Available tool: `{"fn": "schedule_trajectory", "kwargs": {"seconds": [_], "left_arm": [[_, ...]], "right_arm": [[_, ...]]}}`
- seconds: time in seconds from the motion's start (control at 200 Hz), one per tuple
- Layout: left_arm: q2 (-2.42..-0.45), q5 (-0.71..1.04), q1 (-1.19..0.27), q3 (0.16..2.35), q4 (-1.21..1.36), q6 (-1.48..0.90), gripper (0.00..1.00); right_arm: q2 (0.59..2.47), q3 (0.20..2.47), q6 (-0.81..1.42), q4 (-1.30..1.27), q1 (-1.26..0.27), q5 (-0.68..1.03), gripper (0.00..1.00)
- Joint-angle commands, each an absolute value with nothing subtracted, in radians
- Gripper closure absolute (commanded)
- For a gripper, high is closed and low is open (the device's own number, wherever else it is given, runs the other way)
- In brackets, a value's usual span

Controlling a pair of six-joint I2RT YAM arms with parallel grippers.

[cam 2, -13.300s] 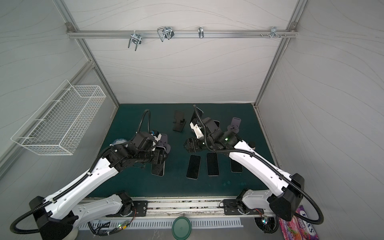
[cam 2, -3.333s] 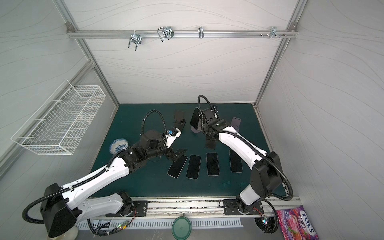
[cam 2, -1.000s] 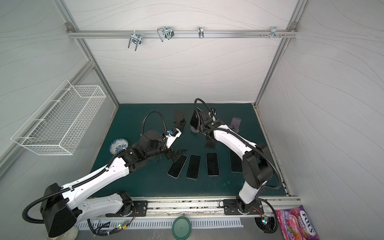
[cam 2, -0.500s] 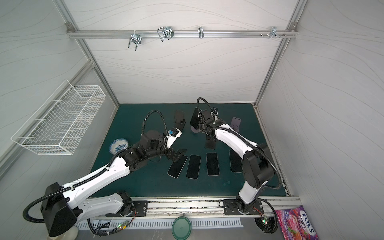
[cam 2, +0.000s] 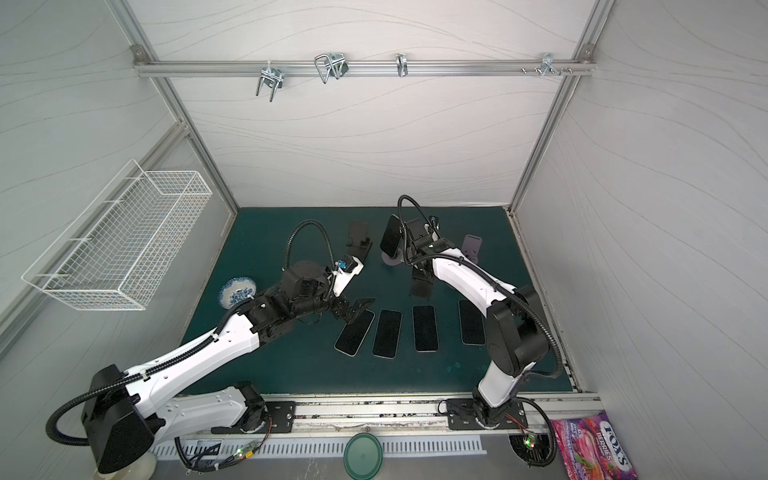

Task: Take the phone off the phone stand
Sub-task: 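Lower the right gripper around the top edge of the pink-framed phone, then close the right gripper on the pink-framed phone's top edge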

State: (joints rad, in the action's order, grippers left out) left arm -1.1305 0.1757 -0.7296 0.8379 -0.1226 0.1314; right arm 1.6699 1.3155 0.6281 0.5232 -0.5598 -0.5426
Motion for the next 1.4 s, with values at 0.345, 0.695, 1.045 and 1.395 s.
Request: {"fn": "schedule_trajectory", "kwargs": {"seconds": [0.345,0.695,1.045,1.395], "left_arm": [[-1.147,0.158,-0.735,0.868,-0.107,0.152,0.01],[-1.151,0.147,-0.735,0.869,-0.105,0.153,0.01],[-1.149,0.135,-0.736,0.865,-0.099,0.161,0.01],[-1.143,0.129,-0.735,0.859,-0.094,0.166,0.01]], "right_arm": [[1.680,1.298,0.620,0.467,-0.544,-0.510,0.03],[1.699,1.298,0.616,0.440,-0.533,-0.516,0.08],[1.729,1.306,0.610,0.439,-0.532,-0.513,0.11],[1.749,1.307,0.607,0.425,-0.531,-0.502,0.18]]}}
